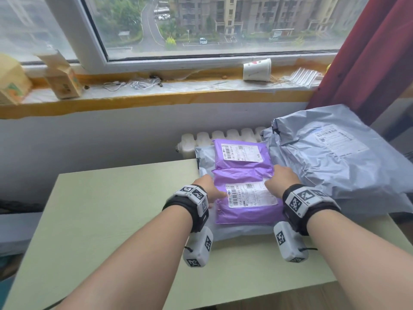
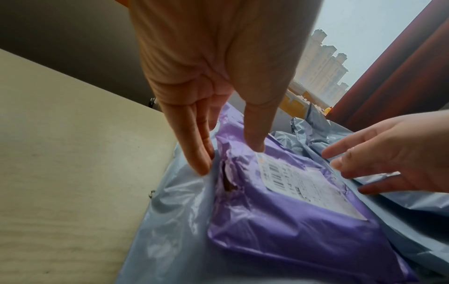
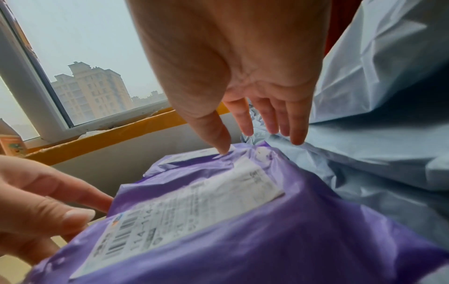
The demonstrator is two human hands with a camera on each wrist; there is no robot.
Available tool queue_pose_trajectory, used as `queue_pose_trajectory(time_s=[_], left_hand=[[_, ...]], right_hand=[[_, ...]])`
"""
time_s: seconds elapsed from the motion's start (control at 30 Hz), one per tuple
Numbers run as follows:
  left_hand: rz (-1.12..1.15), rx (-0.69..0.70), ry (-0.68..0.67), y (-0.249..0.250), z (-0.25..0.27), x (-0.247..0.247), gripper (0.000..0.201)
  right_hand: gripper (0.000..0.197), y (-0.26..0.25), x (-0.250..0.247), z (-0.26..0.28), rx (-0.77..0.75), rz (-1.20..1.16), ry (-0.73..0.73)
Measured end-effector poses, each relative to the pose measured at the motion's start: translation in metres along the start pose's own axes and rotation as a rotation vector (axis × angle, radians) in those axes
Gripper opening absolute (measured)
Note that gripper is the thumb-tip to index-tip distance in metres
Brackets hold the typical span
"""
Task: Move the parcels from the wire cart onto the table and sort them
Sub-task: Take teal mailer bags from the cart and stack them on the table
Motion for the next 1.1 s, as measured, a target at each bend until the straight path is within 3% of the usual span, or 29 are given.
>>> queue_pose_trajectory(time_s=[0.13, 0.27, 0.4, 0.73, 1.1], left_hand=[[0.001, 0.036, 0.064, -0.002, 0.011, -0.018, 0.059], [0.006, 0.067, 0.119, -0.01, 0.02, -0.039, 0.036], [0.031, 0.047, 0.184, -0.027, 0.028, -0.06, 0.05], [0.076, 0.015, 0.294, -0.085, 0.055, -0.112, 0.039], [0.086, -0.03, 0.423, -0.155, 0.1, -0.181, 0.034]], right_hand=[[0.043, -0.013, -0.013, 0.006, -0.035, -0.022, 0.04], [0.043, -0.033, -0.019, 0.016, -0.092, -0.041, 0.058], [0.041, -0.06, -0.024, 0.027, -0.137, -0.046, 0.067], [0.034, -0.141, -0.017, 0.06, -0.275, -0.03, 0.059], [0.038, -0.238, -0.007, 0.109, -0.406, 0.037, 0.047]])
Point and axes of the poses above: each hand's wrist, its own z-axis away from the middle knuckle, its own x-axis out of the palm, y = z × x, the point moved 2 cm from there along -z, towards the middle knuckle, and after that the axes turned 5 degrees about z, right-handed, at the moved point
